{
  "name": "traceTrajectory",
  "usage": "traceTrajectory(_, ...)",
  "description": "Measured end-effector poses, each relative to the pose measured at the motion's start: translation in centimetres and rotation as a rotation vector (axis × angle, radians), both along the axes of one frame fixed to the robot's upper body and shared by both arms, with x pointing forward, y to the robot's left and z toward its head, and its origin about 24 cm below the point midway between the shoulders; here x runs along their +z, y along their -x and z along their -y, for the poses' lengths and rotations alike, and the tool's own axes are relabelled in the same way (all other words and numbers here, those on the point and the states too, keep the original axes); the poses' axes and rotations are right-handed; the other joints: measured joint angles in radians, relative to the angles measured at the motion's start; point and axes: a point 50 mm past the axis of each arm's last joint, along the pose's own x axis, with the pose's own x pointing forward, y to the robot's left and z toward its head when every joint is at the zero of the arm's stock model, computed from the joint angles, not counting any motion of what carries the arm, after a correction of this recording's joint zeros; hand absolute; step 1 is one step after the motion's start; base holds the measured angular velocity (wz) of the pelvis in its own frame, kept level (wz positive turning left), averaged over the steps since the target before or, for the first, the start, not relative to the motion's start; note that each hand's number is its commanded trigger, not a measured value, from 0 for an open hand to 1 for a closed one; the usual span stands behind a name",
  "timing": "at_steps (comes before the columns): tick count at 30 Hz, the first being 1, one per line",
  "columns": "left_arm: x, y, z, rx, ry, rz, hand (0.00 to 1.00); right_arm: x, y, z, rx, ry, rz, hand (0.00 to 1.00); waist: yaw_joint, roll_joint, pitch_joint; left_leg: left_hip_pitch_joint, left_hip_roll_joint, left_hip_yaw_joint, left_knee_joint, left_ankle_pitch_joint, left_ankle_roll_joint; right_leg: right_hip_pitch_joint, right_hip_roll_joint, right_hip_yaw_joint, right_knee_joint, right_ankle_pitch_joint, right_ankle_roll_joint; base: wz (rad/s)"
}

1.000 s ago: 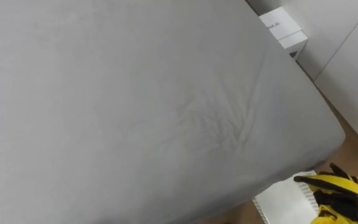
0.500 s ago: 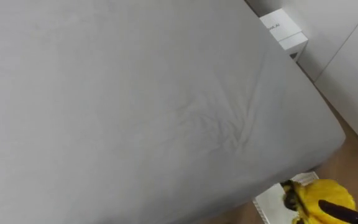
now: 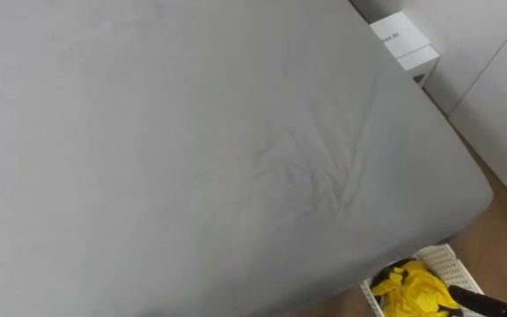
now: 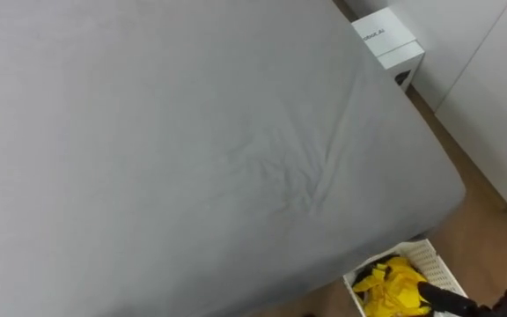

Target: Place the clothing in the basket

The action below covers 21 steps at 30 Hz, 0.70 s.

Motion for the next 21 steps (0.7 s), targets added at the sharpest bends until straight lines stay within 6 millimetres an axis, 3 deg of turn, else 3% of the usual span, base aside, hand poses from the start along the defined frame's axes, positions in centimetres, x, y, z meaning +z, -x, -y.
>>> traceTrajectory(9,-0.1,0.5,0.1,0.003,0.004,-0.014,0.00,-0.1,0.1,0.0,0.006,-0.009,0.001,0.00,-0.001,-0.008,0.0040,0.039,-0.002,-0.006,-0.013,0.000,0.000,0.044,0.000,-0.004,-0.016,-0.004,0.003,0.02)
traceTrajectory(10,-0.1,0.5,0.1,0.001,0.002,-0.015,0.00,-0.2,0.2,-0.1,0.015,-0.017,0.000,0.00,0.001,-0.021,0.0093,0.045,-0.003,-0.007,-0.015,0.000,0.000,0.049,0.000,-0.004,-0.014,-0.006,0.003,0.08)
traceTrajectory(16,-0.1,1.1,-0.3,0.007,-0.015,-0.009,0.00,-1.8,1.5,-2.4,0.089,-0.090,-0.049,0.00,0.006,-0.055,0.0038,0.103,-0.001,-0.007,-0.029,0.000,-0.001,0.126,-0.001,-0.037,-0.056,-0.008,0.000,0.16)
traceTrajectory(21,0.3,1.2,-0.7,-0.017,-0.059,0.013,0.00,-3.2,2.4,-5.0,0.230,-0.164,-0.116,0.00,0.030,-0.099,-0.0001,0.144,-0.004,-0.033,-0.031,-0.001,-0.001,0.198,-0.006,-0.082,-0.094,-0.008,0.000,0.24)
